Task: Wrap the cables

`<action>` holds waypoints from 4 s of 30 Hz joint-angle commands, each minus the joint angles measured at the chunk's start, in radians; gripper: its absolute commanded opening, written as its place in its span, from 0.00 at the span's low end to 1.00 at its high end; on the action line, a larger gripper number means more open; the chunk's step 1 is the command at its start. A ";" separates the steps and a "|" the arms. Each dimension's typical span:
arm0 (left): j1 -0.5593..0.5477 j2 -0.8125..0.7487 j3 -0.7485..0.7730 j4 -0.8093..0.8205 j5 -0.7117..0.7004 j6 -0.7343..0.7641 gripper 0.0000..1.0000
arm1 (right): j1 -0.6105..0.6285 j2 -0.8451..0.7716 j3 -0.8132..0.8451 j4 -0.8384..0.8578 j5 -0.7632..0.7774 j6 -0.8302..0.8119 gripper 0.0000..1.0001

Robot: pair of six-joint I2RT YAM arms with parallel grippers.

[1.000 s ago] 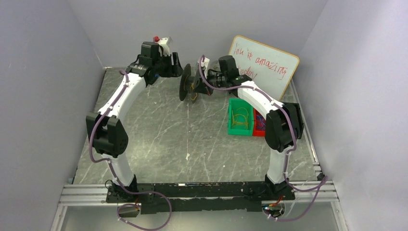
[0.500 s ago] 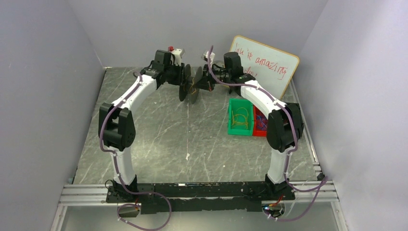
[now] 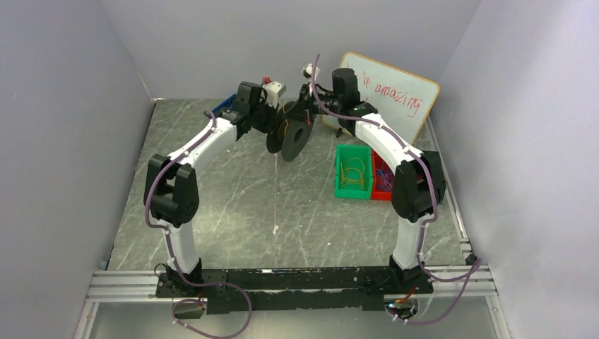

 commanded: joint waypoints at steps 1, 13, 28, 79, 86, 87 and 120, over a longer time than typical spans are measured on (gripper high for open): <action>0.000 -0.102 -0.108 0.082 -0.001 0.120 0.03 | -0.028 0.014 0.044 0.061 0.014 0.083 0.00; -0.003 -0.256 -0.228 0.103 0.174 0.285 0.02 | -0.115 0.051 -0.001 0.049 0.036 0.135 0.00; -0.013 -0.354 -0.397 0.151 0.150 0.344 0.16 | -0.134 0.062 -0.138 0.154 -0.055 0.192 0.00; -0.003 -0.089 0.097 -0.431 0.245 0.785 0.41 | -0.023 0.013 -0.208 0.158 -0.125 0.170 0.00; -0.001 -0.077 0.116 -0.458 0.255 0.817 0.18 | -0.023 0.011 -0.190 0.125 -0.125 0.134 0.00; -0.002 -0.069 0.122 -0.465 0.256 0.819 0.15 | -0.023 0.011 -0.189 0.123 -0.125 0.131 0.00; -0.122 -0.138 0.083 -0.259 -0.040 0.701 0.03 | -0.023 0.068 -0.142 -0.058 -0.201 0.030 0.00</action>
